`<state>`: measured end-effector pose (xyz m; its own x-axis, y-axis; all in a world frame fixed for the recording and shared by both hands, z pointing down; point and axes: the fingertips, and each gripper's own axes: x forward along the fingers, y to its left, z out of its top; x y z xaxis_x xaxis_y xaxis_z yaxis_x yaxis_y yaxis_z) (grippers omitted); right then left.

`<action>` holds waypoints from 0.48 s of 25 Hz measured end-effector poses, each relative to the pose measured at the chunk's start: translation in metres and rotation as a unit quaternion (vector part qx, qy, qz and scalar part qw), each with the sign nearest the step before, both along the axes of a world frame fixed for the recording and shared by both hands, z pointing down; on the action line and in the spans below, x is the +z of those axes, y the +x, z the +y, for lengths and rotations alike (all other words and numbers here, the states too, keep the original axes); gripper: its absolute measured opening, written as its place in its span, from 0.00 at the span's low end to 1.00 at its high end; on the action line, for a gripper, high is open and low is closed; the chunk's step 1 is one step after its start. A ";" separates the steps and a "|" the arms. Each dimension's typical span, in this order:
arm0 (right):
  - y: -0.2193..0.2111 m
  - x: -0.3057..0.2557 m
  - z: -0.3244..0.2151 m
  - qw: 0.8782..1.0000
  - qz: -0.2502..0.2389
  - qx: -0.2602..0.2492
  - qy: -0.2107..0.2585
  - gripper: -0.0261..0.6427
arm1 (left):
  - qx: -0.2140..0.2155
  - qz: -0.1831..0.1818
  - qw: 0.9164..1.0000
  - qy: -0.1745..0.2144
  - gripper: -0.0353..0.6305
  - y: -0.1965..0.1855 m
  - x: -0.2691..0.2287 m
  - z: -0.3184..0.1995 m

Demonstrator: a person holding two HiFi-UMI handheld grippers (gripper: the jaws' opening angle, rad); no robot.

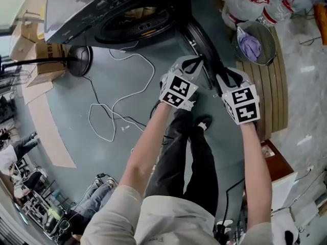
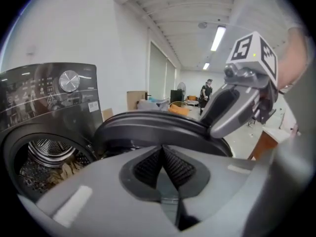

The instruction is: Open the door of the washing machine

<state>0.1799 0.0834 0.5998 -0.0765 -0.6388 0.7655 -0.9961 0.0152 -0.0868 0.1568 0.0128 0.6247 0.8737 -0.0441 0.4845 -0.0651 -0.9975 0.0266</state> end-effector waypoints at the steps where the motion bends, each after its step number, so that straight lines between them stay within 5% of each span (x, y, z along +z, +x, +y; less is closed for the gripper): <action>1: 0.005 0.000 0.000 1.000 0.006 0.003 -0.002 0.22 | -0.001 0.003 1.000 -0.004 0.14 0.001 0.001 -0.003; 12: 0.067 -0.001 0.002 0.996 0.071 0.020 -0.044 0.22 | -0.034 0.032 0.998 -0.030 0.14 0.040 -0.013 -0.067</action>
